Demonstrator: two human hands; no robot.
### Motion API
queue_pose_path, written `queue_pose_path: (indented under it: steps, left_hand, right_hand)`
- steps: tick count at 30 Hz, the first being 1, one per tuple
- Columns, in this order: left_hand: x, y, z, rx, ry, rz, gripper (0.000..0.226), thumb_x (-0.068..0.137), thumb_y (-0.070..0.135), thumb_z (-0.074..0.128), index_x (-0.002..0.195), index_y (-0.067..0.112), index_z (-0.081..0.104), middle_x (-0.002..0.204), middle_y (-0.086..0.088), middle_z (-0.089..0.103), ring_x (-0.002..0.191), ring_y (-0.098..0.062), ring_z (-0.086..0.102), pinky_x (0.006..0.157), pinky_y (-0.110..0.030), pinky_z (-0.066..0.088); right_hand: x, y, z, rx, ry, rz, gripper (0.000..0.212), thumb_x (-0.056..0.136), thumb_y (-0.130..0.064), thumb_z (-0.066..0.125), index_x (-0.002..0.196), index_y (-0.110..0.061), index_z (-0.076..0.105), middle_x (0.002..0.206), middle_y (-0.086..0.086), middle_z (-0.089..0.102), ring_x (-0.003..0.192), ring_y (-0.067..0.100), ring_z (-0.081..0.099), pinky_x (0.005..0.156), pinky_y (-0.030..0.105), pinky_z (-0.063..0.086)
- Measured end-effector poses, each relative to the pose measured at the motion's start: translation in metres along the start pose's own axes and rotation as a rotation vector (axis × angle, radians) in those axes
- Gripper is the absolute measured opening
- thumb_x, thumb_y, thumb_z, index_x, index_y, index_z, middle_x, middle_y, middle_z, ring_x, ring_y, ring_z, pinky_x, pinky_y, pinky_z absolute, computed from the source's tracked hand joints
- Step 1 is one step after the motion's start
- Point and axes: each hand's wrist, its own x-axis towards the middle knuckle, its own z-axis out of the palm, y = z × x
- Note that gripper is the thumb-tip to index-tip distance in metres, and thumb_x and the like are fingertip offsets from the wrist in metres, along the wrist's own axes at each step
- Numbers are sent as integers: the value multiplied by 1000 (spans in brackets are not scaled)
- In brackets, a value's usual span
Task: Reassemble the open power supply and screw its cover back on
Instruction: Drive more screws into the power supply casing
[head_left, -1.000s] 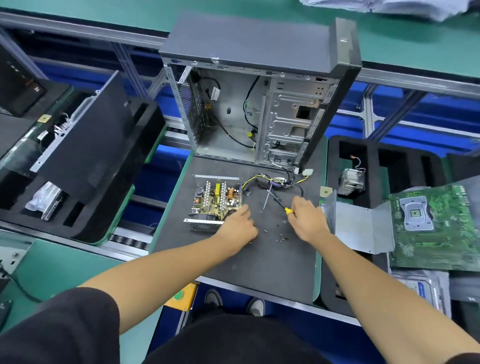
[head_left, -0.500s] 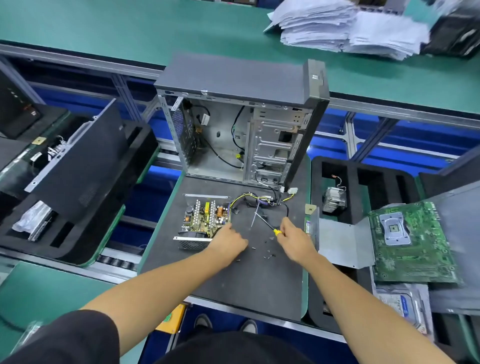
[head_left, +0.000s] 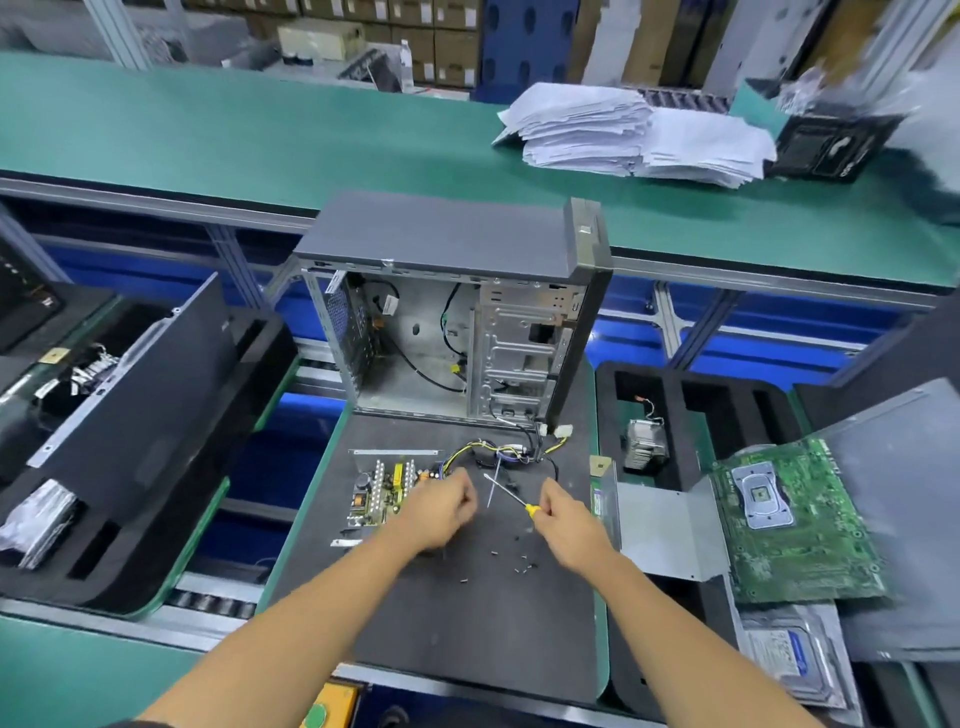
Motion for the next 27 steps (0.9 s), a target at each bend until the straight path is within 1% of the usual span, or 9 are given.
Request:
queue_pose_path:
  steps: [2,3,4,6,10,14,18,22,27]
  left_hand:
    - [-2,-7,-16,-534,120,-132,13,100,11,62,111,9,55,93,-12,72,80,-18,67,81,-31,52]
    - [-3,-11,-20,-697,173,-172,15,101,7,62,114,9,56,90,-11,72,75,-13,66,76,-27,52]
    - [-5,-14,-23,-804,206,-201,16,101,5,61,116,8,59,89,-9,72,74,-9,67,76,-24,51]
    - [-8,-16,-22,-959,245,-231,12,101,2,60,111,6,65,92,-12,73,77,-11,71,85,-29,51]
    - [-13,-17,-23,-1178,284,-236,3,100,-2,60,99,1,61,96,-22,74,80,-18,74,86,-33,58]
    - [-15,-25,-29,-1290,238,-191,5,104,1,53,100,3,56,105,-23,75,83,-17,77,75,-24,60]
    - [-20,-31,-38,-1240,201,-132,9,103,-3,54,96,3,54,101,-23,74,80,-16,77,62,-18,53]
    - [-22,-36,-45,-1149,199,-110,8,101,-4,56,96,2,55,89,-13,78,83,-18,77,68,-26,52]
    - [-24,-44,-49,-1050,222,-83,5,101,-3,58,97,0,58,85,-11,78,84,-19,77,76,-18,54]
  right_hand:
    - [1,-6,-2,35,11,-11,18,91,-30,44,78,-28,31,67,-5,52,63,20,42,65,36,38]
    - [1,-10,-3,44,14,-22,18,90,-30,44,77,-29,31,65,-6,50,62,20,41,63,35,38]
    - [3,-14,-4,48,14,-36,18,89,-30,44,76,-30,31,64,-6,49,61,20,41,62,35,37]
    - [6,-22,-4,43,-1,-66,14,87,-30,43,78,-29,33,65,-5,50,61,20,45,60,33,38]
    - [12,-39,-1,-2,-11,-120,6,80,-28,41,81,-25,36,65,-5,52,60,19,44,61,33,42]
    - [17,-49,-1,-29,-2,-129,5,80,-27,41,80,-27,36,64,-5,53,59,18,44,61,33,40]
    - [17,-55,0,-44,-18,-140,7,82,-28,43,79,-28,37,66,-4,56,60,19,43,60,34,38]
    - [18,-64,1,3,-48,-119,8,83,-26,44,78,-26,38,68,-2,58,62,19,45,62,35,38]
    - [13,-73,1,67,-82,-120,6,79,-24,43,75,-27,39,59,-14,61,63,10,57,64,33,41]
